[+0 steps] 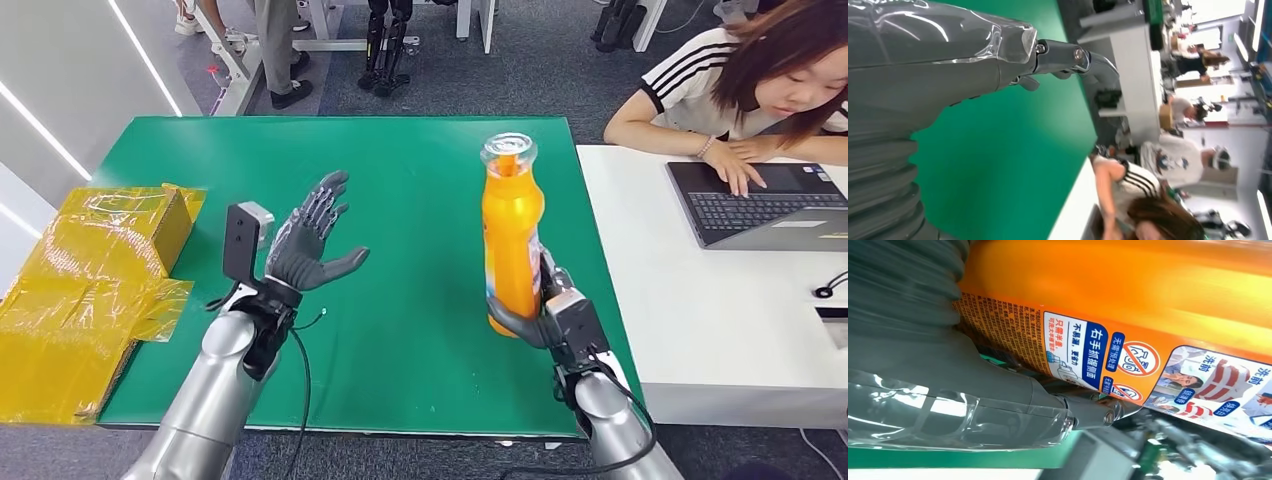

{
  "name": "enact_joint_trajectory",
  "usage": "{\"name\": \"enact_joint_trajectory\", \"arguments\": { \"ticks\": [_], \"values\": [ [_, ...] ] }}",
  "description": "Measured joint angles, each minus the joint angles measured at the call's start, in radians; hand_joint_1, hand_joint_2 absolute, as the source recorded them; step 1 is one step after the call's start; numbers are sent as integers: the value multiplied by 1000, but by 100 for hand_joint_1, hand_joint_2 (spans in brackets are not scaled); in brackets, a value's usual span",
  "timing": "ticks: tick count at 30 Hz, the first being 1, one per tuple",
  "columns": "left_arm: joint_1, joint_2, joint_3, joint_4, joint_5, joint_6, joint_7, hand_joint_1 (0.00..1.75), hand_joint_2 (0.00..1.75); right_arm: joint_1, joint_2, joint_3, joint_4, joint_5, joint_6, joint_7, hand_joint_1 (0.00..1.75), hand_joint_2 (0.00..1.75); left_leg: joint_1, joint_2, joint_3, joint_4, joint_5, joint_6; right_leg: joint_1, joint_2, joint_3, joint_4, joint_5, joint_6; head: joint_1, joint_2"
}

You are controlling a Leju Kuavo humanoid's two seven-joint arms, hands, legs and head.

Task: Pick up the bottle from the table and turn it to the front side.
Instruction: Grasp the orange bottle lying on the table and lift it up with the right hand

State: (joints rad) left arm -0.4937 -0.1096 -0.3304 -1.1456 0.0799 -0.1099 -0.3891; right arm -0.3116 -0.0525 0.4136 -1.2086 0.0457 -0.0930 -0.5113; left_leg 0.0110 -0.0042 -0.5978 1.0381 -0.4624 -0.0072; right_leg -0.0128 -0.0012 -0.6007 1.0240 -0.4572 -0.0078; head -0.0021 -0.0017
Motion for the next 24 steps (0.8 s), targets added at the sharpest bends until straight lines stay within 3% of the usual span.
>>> {"name": "enact_joint_trajectory", "arguments": {
  "ticks": [6, 11, 24],
  "values": [
    [-136, -32, -22, 68, 102, -115, 88, 0, 175, -129, 67, 106, 43, 35, -17, 43, 175, 175, 0, 0, 0, 0, 1, -1, 0, 0, 0, 0, 1, 0, 0, 0],
    [-203, -44, -44, 103, 135, -133, 122, 0, 175, -166, 95, 153, 90, 50, -28, 43, 175, 175, 0, 0, -2, 0, 1, -1, 0, 0, -1, 0, 1, 0, 0, 0],
    [-245, -51, -66, 131, 199, -174, 183, 0, 175, -193, 115, 178, 136, 100, -31, 83, 175, 175, 0, 0, -2, 0, 1, -1, 0, 0, -2, 0, 1, 0, 0, 0]
  ]
}}
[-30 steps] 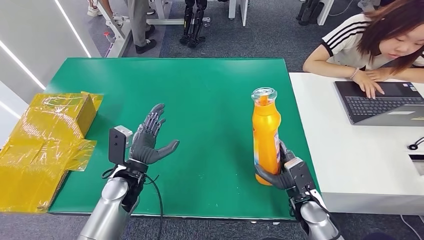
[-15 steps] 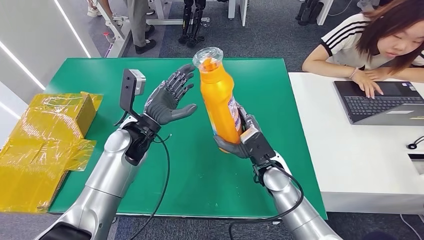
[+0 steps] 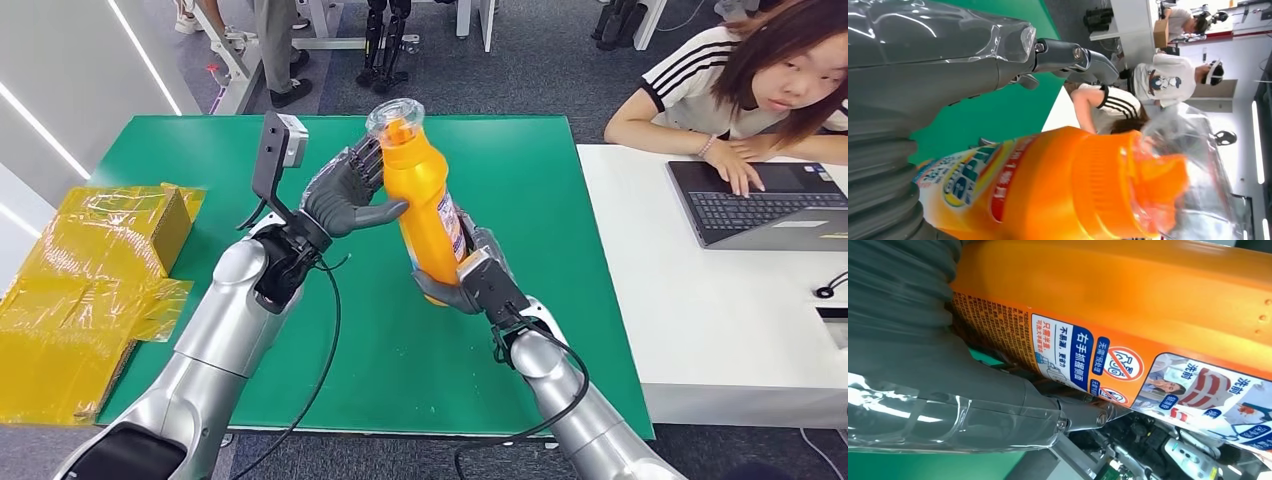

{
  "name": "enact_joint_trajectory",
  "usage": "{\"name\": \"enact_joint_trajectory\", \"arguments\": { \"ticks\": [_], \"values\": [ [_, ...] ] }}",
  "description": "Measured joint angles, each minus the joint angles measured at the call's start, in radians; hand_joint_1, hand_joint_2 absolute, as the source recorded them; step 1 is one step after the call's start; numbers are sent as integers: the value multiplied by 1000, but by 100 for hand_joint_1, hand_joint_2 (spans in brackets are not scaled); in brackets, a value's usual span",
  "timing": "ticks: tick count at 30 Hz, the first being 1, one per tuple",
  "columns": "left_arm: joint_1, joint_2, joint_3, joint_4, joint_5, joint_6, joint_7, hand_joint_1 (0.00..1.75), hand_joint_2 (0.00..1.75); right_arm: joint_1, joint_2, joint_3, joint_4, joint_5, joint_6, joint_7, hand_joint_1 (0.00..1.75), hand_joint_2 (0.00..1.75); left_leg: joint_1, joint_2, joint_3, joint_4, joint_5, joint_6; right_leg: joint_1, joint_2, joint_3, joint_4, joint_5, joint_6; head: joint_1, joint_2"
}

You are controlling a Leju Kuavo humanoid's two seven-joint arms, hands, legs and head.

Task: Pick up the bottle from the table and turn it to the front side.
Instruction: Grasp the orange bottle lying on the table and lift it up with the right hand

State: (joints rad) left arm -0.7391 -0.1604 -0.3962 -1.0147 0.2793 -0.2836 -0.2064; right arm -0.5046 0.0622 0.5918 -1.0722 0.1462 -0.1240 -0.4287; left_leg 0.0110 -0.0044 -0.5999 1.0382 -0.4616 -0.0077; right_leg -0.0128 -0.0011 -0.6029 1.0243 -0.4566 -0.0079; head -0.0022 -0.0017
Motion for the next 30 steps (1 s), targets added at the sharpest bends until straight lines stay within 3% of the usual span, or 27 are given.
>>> {"name": "enact_joint_trajectory", "arguments": {
  "ticks": [21, 30],
  "values": [
    [-10, 2, -28, -5, 116, -73, 37, 0, 175, -44, 8, 10, 6, 94, 3, 63, 175, 175, 0, 0, 0, 0, 0, 0, 0, 0, 0, 0, 0, 0, 0, 0],
    [2, 22, -50, -38, 166, -92, 61, 0, 175, -97, 13, 10, 63, 230, -69, 105, 175, 175, 0, 0, 0, 0, 0, 0, 0, 0, 0, 0, 0, 0, 0, 0]
  ]
}}
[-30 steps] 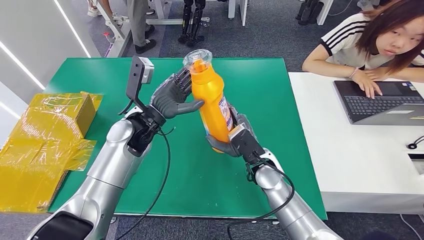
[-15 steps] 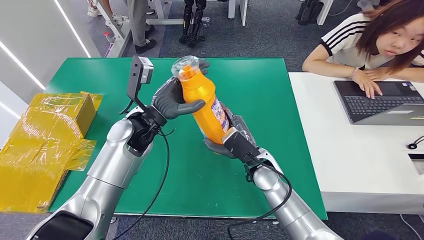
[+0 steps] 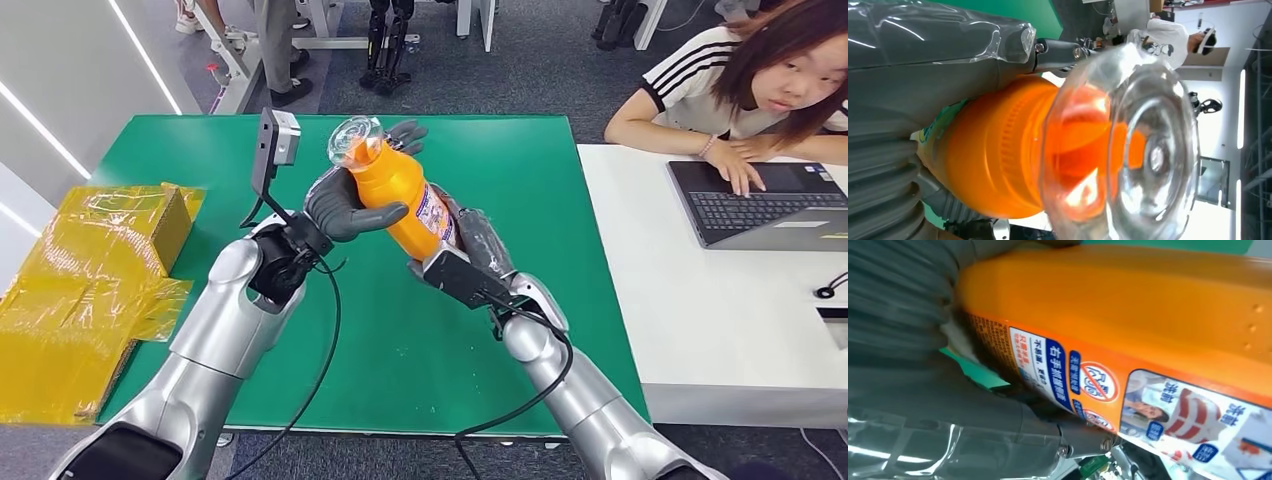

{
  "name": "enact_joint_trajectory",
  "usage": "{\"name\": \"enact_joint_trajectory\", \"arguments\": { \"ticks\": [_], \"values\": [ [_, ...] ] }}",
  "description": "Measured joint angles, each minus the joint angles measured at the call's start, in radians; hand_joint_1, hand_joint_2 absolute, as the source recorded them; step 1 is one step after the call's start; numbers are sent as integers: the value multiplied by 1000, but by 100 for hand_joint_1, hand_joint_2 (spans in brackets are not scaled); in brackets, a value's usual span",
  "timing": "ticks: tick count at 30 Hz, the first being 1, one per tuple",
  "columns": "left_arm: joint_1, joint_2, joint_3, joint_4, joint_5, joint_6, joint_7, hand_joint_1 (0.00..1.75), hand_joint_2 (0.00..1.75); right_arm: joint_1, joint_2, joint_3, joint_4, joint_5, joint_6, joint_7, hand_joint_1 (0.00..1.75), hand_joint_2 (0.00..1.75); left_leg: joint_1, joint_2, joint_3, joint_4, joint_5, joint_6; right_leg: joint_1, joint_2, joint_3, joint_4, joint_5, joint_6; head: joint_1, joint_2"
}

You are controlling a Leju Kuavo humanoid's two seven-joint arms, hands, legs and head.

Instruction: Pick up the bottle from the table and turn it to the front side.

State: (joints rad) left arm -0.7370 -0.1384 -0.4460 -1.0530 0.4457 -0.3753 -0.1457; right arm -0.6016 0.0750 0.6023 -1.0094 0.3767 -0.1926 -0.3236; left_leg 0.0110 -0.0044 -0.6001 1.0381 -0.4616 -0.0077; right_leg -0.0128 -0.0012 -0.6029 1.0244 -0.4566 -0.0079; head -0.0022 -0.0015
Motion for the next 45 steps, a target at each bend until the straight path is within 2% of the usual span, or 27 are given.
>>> {"name": "enact_joint_trajectory", "arguments": {
  "ticks": [6, 10, 19, 21, 23, 25, 37, 40, 45],
  "values": [
    [7, 12, -14, -12, -12, 8, 0, 0, 175, -28, 14, -7, 40, 9, 0, -1, 175, 175, 0, 0, 0, 0, 0, 0, 0, 0, 0, 0, 0, 0, 0, 0],
    [8, 15, -21, -13, -33, 34, -13, 175, 175, -36, 23, -8, 57, 12, -3, -2, 175, 175, 0, 0, 0, 0, 0, 0, 0, 0, 0, 0, 0, 0, 0, 0],
    [15, 8, -23, -13, -88, 115, -62, 175, 175, -37, 42, -20, 80, 7, -3, -16, 175, 175, 0, 0, 0, 0, 0, 0, 0, 0, 0, 0, 0, 0, 0, 0],
    [15, 8, -23, -12, -90, 126, -73, 175, 175, -37, 46, -25, 84, 1, 6, -26, 164, 175, 0, 0, 0, 0, 0, 0, 0, 0, 0, 0, 0, 0, 0, 0],
    [16, 8, -23, -11, -91, 134, -84, 175, 175, -38, 50, -30, 89, -8, 14, -35, 77, 175, 0, 0, 0, 0, 0, 0, 0, 0, 0, 0, 0, 0, 0, 0],
    [18, 8, -23, -11, -97, 140, -95, 175, 175, -38, 53, -34, 93, -21, 25, -43, 0, 175, 0, 0, 0, 0, 0, 0, 0, 0, 0, 0, 0, 0, 0, 0],
    [25, 20, -23, -7, -145, 180, -136, 175, 175, -31, 55, -51, 92, -66, 62, -63, 0, 175, 0, 0, 0, 0, 0, 0, 0, 0, 0, 0, 0, 0, 0, 0],
    [25, 27, -23, 6, -217, 240, -164, 175, 175, -10, 52, -58, 72, -91, 83, -77, 0, 175, 0, 0, 0, 0, 0, 0, 0, 0, 0, 0, 0, 0, 0, 0],
    [13, 50, -19, 43, -459, 419, -215, 175, 175, 86, 11, -74, -40, -126, 106, -108, 0, 175, 0, 0, 0, 0, 0, 0, 0, 0, -1, 0, 0, 0, 0, 0]
  ]
}}
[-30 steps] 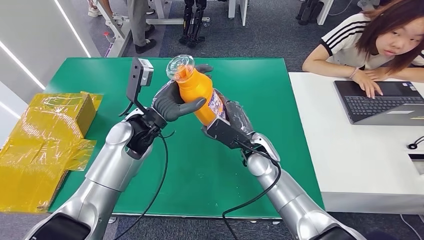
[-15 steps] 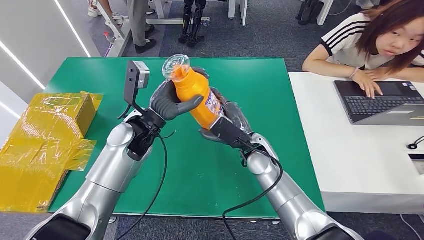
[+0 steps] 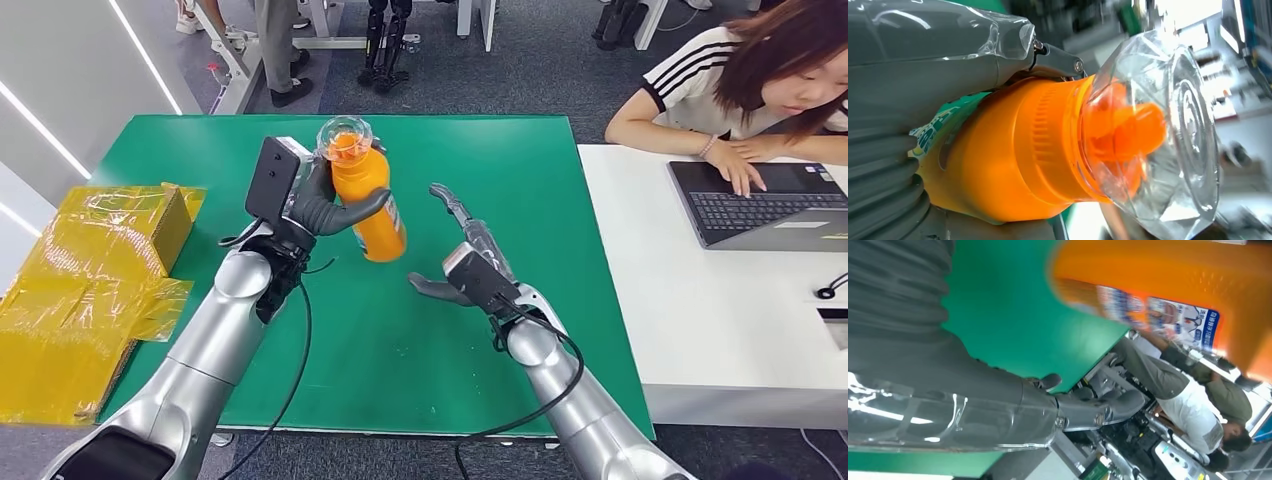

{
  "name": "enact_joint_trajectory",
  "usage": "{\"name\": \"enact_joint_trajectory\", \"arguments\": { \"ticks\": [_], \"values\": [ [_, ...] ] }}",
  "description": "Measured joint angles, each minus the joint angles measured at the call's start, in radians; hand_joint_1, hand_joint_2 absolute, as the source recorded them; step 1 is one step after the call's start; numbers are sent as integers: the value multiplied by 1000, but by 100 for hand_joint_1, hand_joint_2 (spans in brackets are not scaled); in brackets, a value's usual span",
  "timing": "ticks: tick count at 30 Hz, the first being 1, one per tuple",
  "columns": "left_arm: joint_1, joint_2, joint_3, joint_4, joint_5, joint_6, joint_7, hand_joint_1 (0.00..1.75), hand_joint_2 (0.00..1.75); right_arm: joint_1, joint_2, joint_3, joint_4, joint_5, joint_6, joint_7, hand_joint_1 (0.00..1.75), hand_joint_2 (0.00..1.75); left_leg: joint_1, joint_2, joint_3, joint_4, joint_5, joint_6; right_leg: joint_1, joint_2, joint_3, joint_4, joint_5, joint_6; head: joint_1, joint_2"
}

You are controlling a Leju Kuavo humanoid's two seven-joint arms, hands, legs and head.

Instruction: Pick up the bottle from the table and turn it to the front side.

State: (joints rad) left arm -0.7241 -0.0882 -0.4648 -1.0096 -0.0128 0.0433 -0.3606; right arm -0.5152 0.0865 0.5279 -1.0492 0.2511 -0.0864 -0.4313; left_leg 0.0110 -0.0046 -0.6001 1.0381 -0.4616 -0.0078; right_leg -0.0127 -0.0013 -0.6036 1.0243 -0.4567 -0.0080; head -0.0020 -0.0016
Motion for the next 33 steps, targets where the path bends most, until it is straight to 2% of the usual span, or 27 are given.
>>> {"name": "enact_joint_trajectory", "arguments": {
  "ticks": [6, 15, 19, 21, 24, 27, 33],
  "values": [
    [-43, 33, 1, 33, -417, 236, 0, 175, 175, 177, -91, -9, -235, -34, 0, -27, 0, 175, 0, 0, -1, 0, 0, 0, 0, 0, -1, 0, 0, 0, 0, 0],
    [-93, 78, -5, 40, -716, 362, 65, 175, 175, 280, -185, -20, -440, -75, -18, -48, 0, 175, 0, 1, -1, 0, 0, 0, 0, 1, -1, 0, 0, 0, 0, 0],
    [-99, 136, -33, 40, -1057, 465, 157, 175, 175, 340, -225, -31, -524, -76, -64, -74, 0, 175, 0, 1, -1, 0, 0, 0, 0, 1, -1, 0, 0, 0, 0, 0],
    [-91, 176, -38, 39, -1217, 488, 195, 175, 175, 386, -244, -45, -567, -66, -86, -89, 0, 175, 0, 2, -1, -1, 0, 0, 0, 2, -1, 0, 0, 0, 0, 0],
    [-61, 236, -38, 33, -1382, 495, 239, 175, 175, 459, -267, -70, -622, -53, -118, -118, 0, 175, 0, 2, -1, -2, -1, 0, 0, 2, -1, 0, -1, 0, 0, 0],
    [-29, 306, -36, 17, -1463, 465, 262, 175, 175, 530, -286, -98, -676, -47, -153, -147, 0, 175, 0, 3, -1, -2, -1, -1, 0, 3, -2, 0, -1, 0, 0, 0],
    [59, 493, -11, -73, -1488, 274, 281, 175, 175, 653, -298, -179, -786, -72, -168, -189, 0, 175, 0, 6, 0, -4, -1, -1, 0, 6, -3, 0, -1, -1, 0, 0]
  ]
}}
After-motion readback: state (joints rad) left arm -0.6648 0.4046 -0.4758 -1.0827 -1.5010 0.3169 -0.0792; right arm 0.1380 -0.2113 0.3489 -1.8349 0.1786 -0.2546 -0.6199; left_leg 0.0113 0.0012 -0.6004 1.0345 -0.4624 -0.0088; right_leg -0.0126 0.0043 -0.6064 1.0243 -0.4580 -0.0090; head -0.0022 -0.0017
